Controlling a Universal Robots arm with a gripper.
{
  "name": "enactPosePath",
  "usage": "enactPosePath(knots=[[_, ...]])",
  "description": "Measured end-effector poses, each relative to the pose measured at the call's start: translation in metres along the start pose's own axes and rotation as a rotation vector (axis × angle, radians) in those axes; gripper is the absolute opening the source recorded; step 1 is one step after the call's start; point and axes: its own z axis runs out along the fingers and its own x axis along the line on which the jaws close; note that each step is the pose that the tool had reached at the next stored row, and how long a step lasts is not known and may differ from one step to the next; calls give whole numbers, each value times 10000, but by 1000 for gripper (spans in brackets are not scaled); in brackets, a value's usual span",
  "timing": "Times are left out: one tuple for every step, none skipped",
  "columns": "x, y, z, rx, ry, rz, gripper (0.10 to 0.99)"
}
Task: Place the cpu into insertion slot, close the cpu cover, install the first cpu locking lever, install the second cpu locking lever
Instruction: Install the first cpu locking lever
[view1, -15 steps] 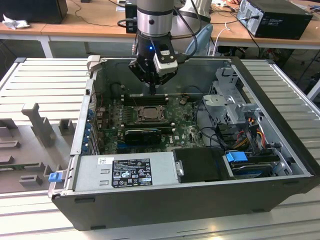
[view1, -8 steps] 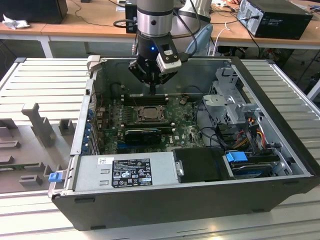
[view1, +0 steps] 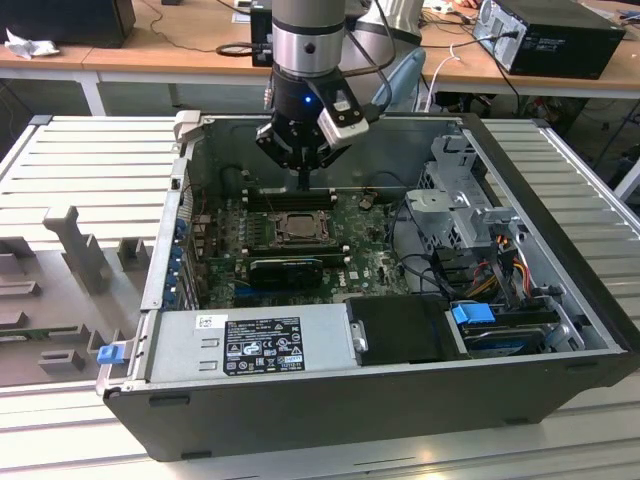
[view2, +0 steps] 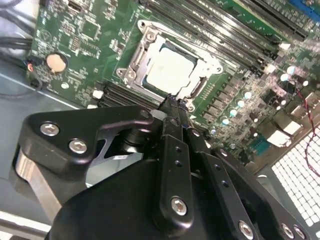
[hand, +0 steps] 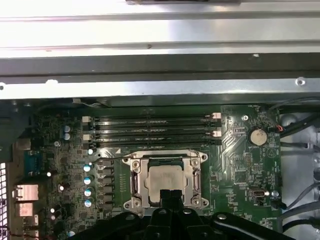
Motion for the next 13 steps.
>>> enactPosePath(knots=[[43, -2, 9, -52, 2, -8, 106], [87, -3, 14, -73, 3, -9, 106], [136, -5, 19, -95, 5, -8, 106], [206, -8, 26, -123, 6, -8, 106], [265, -10, 30, -151, 7, -6, 106], [300, -11, 33, -174, 7, -7, 106], [352, -13, 37, -205, 8, -8, 106], [393, -15, 40, -228, 9, -8, 106], [460, -17, 47, -268, 11, -13, 106], [502, -22, 53, -277, 11, -20, 106], [527, -27, 59, -282, 11, -27, 106], [549, -30, 66, -286, 11, -32, 106], [579, -35, 75, -292, 12, -37, 106]])
